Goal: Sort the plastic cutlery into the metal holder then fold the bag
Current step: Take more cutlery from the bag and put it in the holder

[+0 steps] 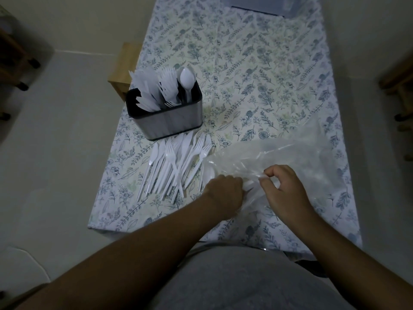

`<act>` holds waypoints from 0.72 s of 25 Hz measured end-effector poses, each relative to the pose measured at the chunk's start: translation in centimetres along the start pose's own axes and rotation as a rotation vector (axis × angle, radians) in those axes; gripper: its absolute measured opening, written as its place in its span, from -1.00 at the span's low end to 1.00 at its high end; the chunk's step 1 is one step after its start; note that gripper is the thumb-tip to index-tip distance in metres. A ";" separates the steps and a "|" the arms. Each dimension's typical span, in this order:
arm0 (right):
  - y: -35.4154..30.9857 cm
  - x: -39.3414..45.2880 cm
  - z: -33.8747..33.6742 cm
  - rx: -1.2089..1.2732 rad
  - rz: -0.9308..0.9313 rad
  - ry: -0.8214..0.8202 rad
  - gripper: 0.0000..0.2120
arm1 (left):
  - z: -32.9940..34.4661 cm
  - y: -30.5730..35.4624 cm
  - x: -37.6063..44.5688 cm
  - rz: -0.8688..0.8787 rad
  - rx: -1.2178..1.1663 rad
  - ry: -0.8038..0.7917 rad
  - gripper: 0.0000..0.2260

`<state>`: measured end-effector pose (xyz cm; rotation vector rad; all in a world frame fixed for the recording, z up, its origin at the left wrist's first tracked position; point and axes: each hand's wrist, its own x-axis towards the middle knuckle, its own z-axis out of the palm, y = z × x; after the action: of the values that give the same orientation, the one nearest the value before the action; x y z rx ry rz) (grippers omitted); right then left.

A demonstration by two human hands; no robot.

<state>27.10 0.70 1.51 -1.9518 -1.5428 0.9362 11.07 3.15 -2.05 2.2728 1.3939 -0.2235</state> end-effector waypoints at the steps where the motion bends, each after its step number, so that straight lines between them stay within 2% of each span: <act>1: 0.0 0.2 -0.1 0.000 0.001 0.001 -0.92 | -0.3 -0.1 -0.4 -0.023 -0.021 -0.008 -0.72; 3: 0.1 0.4 -0.8 -0.027 -0.001 0.017 -0.83 | -1.0 -1.0 -2.0 -0.040 -0.088 0.037 -0.73; 7: 0.4 1.0 -2.0 -0.343 -0.153 0.102 -0.39 | -0.6 -4.9 -7.3 -0.061 -0.322 0.042 -0.77; 11: -0.1 1.7 0.1 -0.479 -0.200 -0.189 -0.11 | 1.5 -6.7 -10.5 -0.278 -0.472 0.246 -0.76; 14: 0.6 1.5 1.7 -0.445 -0.156 -0.267 -0.14 | 0.1 -5.9 -7.3 -0.426 -0.458 0.344 -0.72; 18: 0.9 1.2 2.1 -0.244 -0.109 -0.180 -0.37 | -2.6 -4.6 -3.7 -0.527 -0.238 0.369 -0.53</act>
<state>26.28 1.55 -0.78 -1.9652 -1.9254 0.9359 5.01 3.09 0.20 1.7744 2.0732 0.2018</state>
